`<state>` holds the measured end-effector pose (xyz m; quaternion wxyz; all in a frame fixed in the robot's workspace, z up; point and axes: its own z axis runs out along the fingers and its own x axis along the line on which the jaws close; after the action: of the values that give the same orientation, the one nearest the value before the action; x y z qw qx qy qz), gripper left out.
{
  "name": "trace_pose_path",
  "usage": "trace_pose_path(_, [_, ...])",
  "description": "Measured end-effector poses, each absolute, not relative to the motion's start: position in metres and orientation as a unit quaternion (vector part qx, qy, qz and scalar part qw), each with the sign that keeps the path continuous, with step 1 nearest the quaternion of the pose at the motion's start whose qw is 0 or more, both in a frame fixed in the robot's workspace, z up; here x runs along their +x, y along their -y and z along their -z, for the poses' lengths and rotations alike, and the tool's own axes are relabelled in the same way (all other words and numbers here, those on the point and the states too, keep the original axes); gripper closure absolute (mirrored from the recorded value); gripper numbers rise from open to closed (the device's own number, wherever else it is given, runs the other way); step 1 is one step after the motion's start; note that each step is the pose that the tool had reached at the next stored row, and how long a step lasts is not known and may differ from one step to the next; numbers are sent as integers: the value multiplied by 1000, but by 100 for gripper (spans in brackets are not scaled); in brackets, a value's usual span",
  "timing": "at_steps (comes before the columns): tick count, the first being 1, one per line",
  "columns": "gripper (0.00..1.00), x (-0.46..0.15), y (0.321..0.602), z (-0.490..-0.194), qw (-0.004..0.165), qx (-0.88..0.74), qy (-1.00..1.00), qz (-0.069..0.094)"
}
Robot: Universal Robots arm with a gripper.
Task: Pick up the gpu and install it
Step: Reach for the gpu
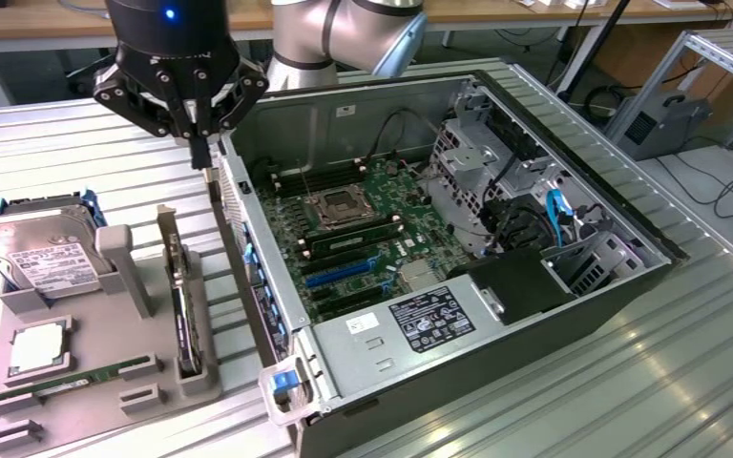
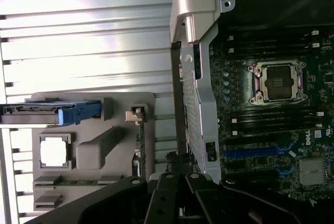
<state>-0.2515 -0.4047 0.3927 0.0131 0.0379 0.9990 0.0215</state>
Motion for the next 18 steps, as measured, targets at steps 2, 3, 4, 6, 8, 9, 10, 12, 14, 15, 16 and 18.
trace_pose_path(2, [89,-251,407,-393,13,38,-999,-22])
trace_pose_path(3, [89,-251,408,-393,13,38,-999,-22])
trace_pose_path(4, [89,-251,409,-393,13,38,-999,-22])
trace_pose_path(6, [89,-251,411,-393,13,38,-999,-22])
trace_pose_path(8, [89,-251,412,-393,13,38,-999,-22])
trace_pose_path(9, [89,-251,413,-393,13,38,-999,-22])
trace_pose_path(10, [89,-251,413,-393,13,38,-999,-22])
trace_pose_path(12, [89,-251,415,-393,13,38,-999,-22])
trace_pose_path(14, [89,-251,416,-393,13,38,-999,-22])
trace_pose_path(15, [89,-251,417,-393,13,38,-999,-22])
trace_pose_path(16, [89,-251,418,-393,13,38,-999,-22])
trace_pose_path(18, [89,-251,419,-393,13,38,-999,-22])
